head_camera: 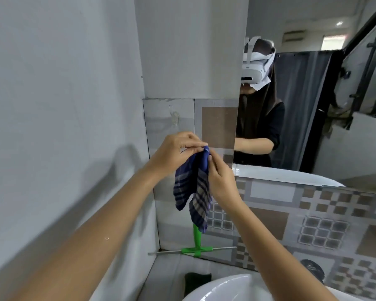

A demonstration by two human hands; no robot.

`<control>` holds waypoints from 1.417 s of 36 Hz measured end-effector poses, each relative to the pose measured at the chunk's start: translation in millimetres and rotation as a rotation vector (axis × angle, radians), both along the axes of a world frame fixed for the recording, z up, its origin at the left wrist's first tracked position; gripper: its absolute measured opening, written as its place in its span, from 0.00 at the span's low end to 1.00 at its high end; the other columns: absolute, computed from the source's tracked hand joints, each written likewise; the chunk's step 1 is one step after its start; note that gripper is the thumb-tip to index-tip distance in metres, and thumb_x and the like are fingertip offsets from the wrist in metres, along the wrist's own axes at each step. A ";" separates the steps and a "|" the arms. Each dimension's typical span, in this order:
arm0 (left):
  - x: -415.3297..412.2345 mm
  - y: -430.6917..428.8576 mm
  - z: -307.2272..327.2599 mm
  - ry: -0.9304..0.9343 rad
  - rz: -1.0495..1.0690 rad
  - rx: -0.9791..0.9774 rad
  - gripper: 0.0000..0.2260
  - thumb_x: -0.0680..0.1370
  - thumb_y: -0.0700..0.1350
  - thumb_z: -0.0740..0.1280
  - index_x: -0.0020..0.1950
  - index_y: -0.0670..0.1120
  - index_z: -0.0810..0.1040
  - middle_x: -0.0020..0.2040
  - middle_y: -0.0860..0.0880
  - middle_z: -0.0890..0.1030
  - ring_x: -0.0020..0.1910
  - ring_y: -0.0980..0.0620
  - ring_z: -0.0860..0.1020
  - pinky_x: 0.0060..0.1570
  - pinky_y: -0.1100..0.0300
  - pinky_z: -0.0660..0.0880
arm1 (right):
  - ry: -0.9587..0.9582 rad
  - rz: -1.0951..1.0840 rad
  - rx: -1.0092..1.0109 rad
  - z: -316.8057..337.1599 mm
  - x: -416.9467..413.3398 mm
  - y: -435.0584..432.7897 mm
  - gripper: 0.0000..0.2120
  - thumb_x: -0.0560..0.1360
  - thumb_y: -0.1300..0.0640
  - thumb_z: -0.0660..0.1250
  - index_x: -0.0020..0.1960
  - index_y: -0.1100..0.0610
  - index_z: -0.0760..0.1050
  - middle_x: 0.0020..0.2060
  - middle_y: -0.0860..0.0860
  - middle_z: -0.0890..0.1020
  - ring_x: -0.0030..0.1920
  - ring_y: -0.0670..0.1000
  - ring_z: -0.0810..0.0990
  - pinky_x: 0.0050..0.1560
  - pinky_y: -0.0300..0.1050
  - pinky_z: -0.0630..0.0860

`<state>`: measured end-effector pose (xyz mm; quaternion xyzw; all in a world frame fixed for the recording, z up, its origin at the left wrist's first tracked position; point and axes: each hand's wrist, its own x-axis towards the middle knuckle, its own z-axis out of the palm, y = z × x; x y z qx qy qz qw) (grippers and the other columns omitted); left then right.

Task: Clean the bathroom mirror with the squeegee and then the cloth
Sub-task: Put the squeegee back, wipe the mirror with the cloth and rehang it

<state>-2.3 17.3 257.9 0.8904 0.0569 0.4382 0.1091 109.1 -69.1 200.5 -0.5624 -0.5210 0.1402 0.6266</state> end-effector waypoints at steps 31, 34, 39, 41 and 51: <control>-27.1 71.7 83.5 -0.377 0.417 -0.321 0.06 0.74 0.38 0.68 0.49 0.41 0.83 0.47 0.46 0.83 0.45 0.52 0.78 0.47 0.66 0.71 | -0.627 -0.452 0.240 156.1 -12.1 96.2 0.02 0.72 0.60 0.67 0.43 0.59 0.77 0.44 0.54 0.79 0.41 0.54 0.76 0.39 0.51 0.77; -22.0 83.7 73.6 -0.358 0.434 -0.317 0.06 0.74 0.36 0.68 0.48 0.40 0.83 0.47 0.44 0.83 0.46 0.51 0.79 0.46 0.67 0.71 | -0.752 -0.485 0.167 145.0 -5.5 105.3 0.04 0.74 0.60 0.66 0.44 0.60 0.78 0.45 0.54 0.78 0.44 0.55 0.75 0.37 0.48 0.73; -15.5 94.0 44.1 -0.437 0.408 -0.398 0.06 0.74 0.35 0.68 0.48 0.41 0.83 0.45 0.48 0.83 0.42 0.56 0.78 0.41 0.78 0.69 | -0.687 -0.457 0.201 111.7 0.5 113.4 0.05 0.74 0.60 0.64 0.43 0.60 0.77 0.43 0.54 0.77 0.40 0.55 0.75 0.33 0.49 0.75; -10.2 95.8 38.7 -0.467 0.394 -0.435 0.06 0.73 0.35 0.68 0.48 0.40 0.83 0.45 0.45 0.84 0.40 0.56 0.78 0.40 0.80 0.69 | -0.608 -0.450 0.217 104.9 1.8 113.9 0.05 0.74 0.60 0.65 0.43 0.60 0.78 0.42 0.54 0.77 0.39 0.55 0.75 0.34 0.51 0.76; -0.7 88.7 25.9 -0.507 0.324 -0.574 0.07 0.76 0.40 0.66 0.51 0.42 0.82 0.46 0.47 0.84 0.42 0.57 0.79 0.40 0.78 0.71 | -0.520 -0.385 0.227 80.7 -1.6 111.9 0.08 0.76 0.61 0.62 0.47 0.62 0.79 0.43 0.56 0.79 0.40 0.54 0.76 0.39 0.49 0.75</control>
